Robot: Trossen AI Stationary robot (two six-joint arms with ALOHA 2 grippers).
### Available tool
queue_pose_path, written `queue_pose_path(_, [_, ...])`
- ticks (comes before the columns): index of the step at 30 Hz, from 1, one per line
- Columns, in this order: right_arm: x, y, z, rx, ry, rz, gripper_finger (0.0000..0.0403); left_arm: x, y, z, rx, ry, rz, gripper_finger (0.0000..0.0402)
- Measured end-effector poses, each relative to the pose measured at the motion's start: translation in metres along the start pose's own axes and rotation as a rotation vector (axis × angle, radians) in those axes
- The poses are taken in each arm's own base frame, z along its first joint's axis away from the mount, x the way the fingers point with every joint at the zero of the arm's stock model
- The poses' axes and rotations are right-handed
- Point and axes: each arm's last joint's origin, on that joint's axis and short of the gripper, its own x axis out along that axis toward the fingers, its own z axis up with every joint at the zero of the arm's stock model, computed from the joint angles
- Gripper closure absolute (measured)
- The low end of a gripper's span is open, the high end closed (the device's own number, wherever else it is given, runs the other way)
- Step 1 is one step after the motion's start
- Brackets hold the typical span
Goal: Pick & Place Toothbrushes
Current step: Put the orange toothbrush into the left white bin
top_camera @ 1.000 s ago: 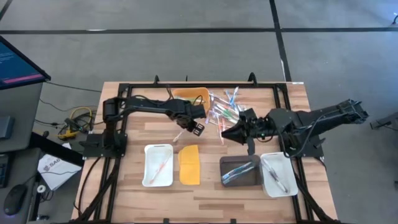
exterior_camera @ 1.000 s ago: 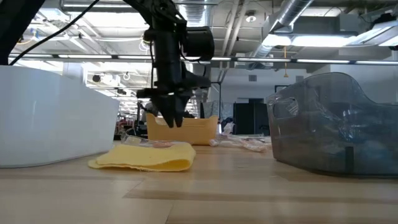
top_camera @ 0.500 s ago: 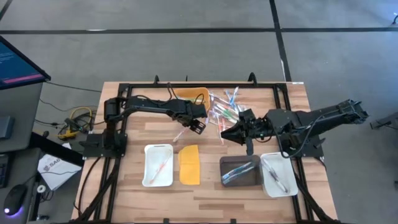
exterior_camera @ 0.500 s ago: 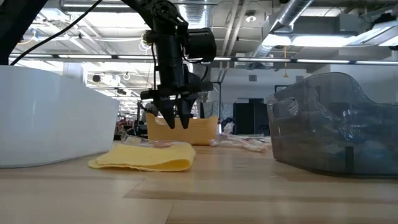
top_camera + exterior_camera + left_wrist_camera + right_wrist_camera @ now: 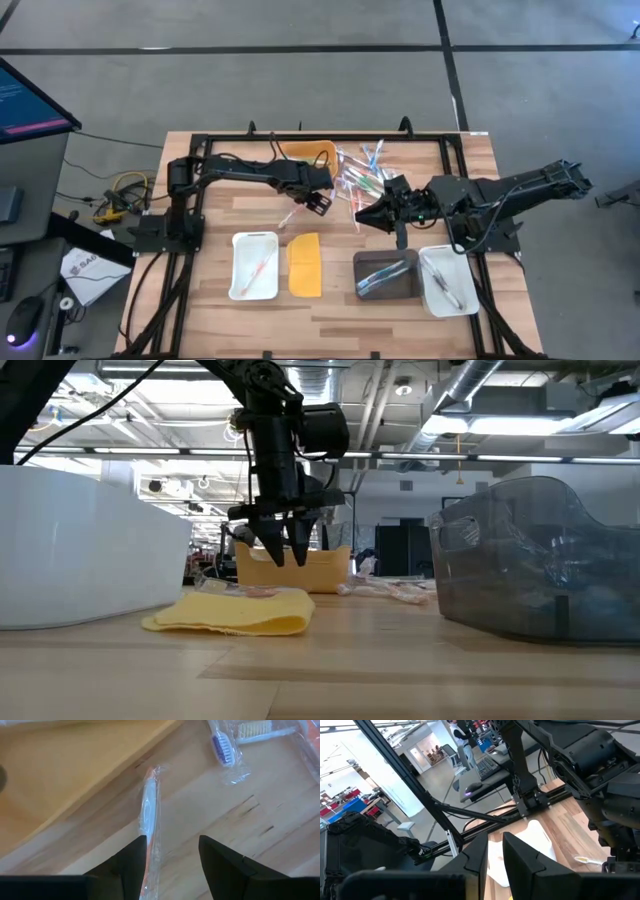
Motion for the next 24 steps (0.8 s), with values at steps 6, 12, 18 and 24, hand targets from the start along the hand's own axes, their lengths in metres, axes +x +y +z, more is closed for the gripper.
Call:
queue_pose_path(6, [0.0,0.0,0.0,0.0,0.0,0.0,0.0348,0.0,0.0,0.0,0.0,-0.001,-0.001,0.0224])
queue_pose_path(12, [0.0,0.0,0.0,0.0,0.0,0.0,0.0348,0.007,0.004,-0.006,0.003,0.013,0.015,0.0224])
queue_pose_path(18, [0.0,0.0,0.0,0.0,0.0,0.001,0.0348,0.022,0.012,-0.024,0.016,0.078,0.051,0.0224])
queue_pose_path(24, [0.0,0.0,0.0,0.0,0.0,0.001,0.0348,0.03,0.017,-0.031,0.021,0.097,0.068,0.0224])
